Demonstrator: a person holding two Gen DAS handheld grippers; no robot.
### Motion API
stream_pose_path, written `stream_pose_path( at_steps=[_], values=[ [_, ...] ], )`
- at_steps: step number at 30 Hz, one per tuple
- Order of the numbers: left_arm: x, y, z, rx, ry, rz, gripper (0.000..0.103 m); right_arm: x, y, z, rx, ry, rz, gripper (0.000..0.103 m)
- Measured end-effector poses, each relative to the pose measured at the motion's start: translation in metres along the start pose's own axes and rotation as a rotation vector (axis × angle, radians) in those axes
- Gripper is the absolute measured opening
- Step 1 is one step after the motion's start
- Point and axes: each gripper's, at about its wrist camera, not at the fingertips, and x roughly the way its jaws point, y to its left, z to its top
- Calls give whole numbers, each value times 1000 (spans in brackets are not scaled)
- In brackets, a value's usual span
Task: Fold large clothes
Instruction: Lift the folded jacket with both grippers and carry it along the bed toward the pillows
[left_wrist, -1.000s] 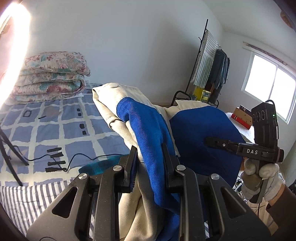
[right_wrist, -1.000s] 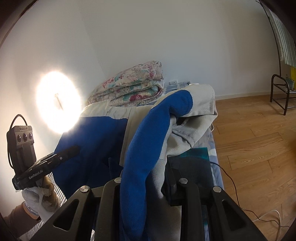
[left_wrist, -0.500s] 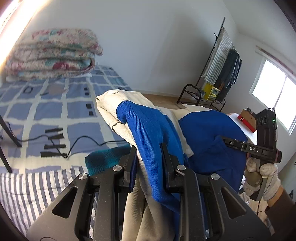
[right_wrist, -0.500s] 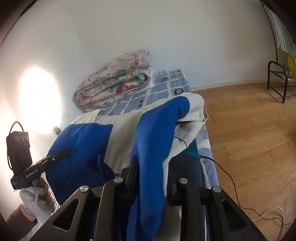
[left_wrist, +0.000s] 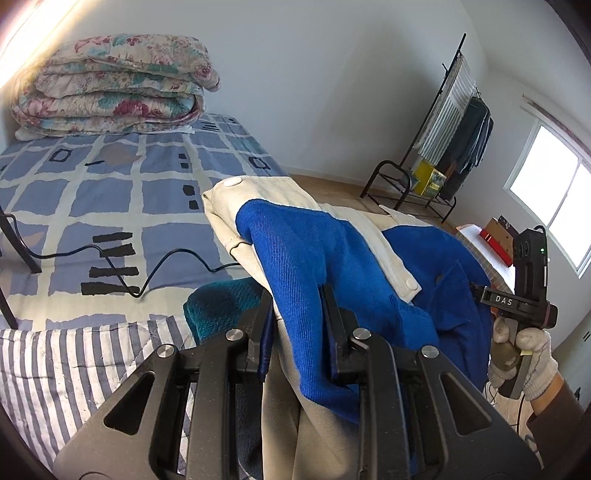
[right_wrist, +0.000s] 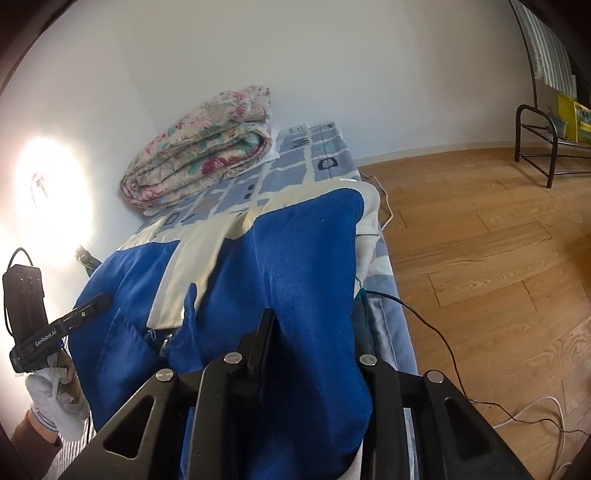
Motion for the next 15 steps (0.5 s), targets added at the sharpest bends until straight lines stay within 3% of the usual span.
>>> stream_pose_path(
  at_steps=[5, 15],
  values=[
    [3, 3, -4, -12, 18, 25, 24, 12, -2, -2, 24, 35, -58, 41],
    [0, 6, -9, -50, 40, 58, 30, 7, 2, -9, 24, 29, -119, 52]
  ],
)
